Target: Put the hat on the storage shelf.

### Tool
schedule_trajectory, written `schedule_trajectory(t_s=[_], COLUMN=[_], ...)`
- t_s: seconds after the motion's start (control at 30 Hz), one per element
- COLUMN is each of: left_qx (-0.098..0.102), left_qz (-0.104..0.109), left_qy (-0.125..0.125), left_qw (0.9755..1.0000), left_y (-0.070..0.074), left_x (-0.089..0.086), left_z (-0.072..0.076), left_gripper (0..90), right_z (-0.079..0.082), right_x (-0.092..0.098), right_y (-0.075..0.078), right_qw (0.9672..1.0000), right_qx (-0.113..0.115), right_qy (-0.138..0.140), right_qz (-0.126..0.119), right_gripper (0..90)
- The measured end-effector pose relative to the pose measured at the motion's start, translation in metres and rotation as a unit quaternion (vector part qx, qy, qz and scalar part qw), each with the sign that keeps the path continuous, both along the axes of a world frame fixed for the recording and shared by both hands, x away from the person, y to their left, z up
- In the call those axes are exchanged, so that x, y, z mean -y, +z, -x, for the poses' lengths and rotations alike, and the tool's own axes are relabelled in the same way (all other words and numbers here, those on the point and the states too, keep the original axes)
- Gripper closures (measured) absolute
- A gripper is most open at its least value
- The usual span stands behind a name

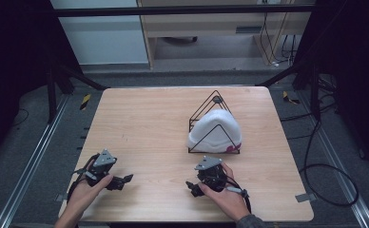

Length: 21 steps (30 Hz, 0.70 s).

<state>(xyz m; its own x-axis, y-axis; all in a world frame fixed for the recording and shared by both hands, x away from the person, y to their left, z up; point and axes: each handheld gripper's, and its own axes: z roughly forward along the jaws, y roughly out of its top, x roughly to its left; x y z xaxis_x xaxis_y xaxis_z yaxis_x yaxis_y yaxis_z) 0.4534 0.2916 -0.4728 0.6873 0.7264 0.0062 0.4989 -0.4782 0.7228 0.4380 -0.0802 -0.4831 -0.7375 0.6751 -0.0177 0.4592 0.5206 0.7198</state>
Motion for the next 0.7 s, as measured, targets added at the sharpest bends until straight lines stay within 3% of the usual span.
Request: schedule_trajectory(t_s=[0.43,0.7], left_qx=[-0.008,-0.008], left_qz=[0.0,0.001], left_qy=[0.012,0.024], left_qw=[0.9999,0.9997], left_y=[-0.013,-0.017], left_x=[-0.005,-0.007], left_z=[-0.003,-0.007], left_gripper=[4.6,4.6], right_z=[-0.011,-0.021], right_x=[-0.014,-0.017], right_y=[-0.011,-0.018], right_qw=[0.9998,0.9995], right_qx=[-0.019,-0.02], right_qy=[-0.004,-0.022], right_qz=[-0.008,-0.013], right_gripper=[13.5,13.5])
